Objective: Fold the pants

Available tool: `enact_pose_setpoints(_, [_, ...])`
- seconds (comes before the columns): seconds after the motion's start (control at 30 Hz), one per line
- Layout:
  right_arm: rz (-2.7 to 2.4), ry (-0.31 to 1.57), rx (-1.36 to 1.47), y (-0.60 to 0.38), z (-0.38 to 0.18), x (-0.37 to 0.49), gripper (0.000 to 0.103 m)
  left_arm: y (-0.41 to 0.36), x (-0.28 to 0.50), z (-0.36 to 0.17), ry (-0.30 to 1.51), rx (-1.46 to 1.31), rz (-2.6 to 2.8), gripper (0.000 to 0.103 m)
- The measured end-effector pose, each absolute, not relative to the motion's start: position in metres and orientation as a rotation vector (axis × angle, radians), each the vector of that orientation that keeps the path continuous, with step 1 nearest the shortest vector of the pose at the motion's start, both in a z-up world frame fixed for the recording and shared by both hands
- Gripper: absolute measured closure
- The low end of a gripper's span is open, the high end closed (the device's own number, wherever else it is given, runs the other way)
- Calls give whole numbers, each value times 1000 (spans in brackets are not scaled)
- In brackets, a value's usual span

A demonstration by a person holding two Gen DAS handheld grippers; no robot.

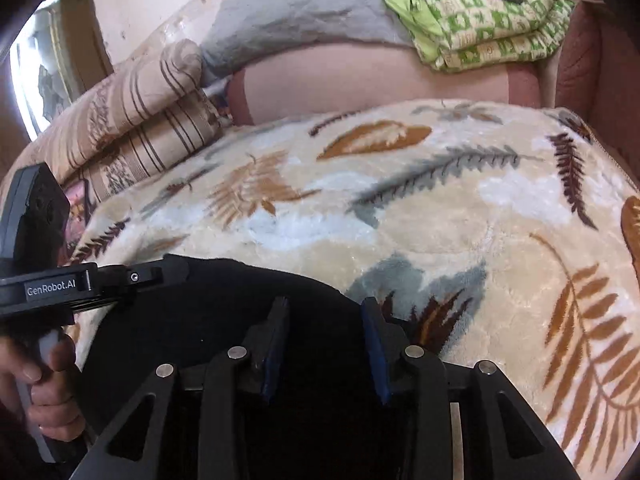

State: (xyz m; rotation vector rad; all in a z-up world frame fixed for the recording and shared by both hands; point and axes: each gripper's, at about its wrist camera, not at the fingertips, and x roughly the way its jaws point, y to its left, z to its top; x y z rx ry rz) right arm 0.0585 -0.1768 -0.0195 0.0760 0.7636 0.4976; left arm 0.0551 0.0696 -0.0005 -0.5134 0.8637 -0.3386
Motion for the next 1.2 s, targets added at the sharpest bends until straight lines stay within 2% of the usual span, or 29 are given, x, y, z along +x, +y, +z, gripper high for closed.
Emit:
enact_pose_setpoints(0.2, [565, 590, 25, -187, 29, -4, 69, 64, -13, 42, 692, -483, -442, 80])
enact_pose_setpoints(0.27, [598, 639, -45, -179, 19, -22, 69, 51, -21, 30, 751, -456, -437, 79])
enact_pose_setpoints(0.33, [582, 804, -131, -166, -19, -21, 68, 37, -16, -2, 896, -421, -398, 80])
enact_pose_setpoints(0.37, [582, 741, -118, -169, -20, -27, 68, 33, -17, -7, 890, -400, -389, 79])
enact_pose_setpoints(0.53, [617, 756, -63, -180, -8, -25, 68, 31, -20, 5, 865, -366, -389, 79])
enact_pose_setpoints(0.63, [560, 699, -2, -199, 10, -24, 65, 47, -21, 19, 832, -381, -350, 78])
enact_pose_setpoints(0.67, [523, 673, 59, -212, 16, -22, 62, 53, -21, 24, 816, -379, -318, 69])
enact_pose_setpoints(0.7, [492, 673, 114, -222, 15, -20, 59, 59, -18, 27, 803, -387, -291, 46])
enact_pose_setpoints(0.77, [429, 726, 286, -247, 4, -8, 45, 75, -9, 28, 803, -424, -199, 21])
enact_pose_setpoints(0.93, [514, 831, 584, -261, -20, 13, 45, 101, 17, -18, 972, -675, -206, 21])
enact_pose_setpoints(1.13, [526, 972, 676, -249, -46, 29, 44, 91, 28, -22, 984, -768, -365, 21])
enact_pose_setpoints(1.2, [547, 952, 729, -250, -46, 29, 44, 88, 33, -23, 994, -802, -387, 20])
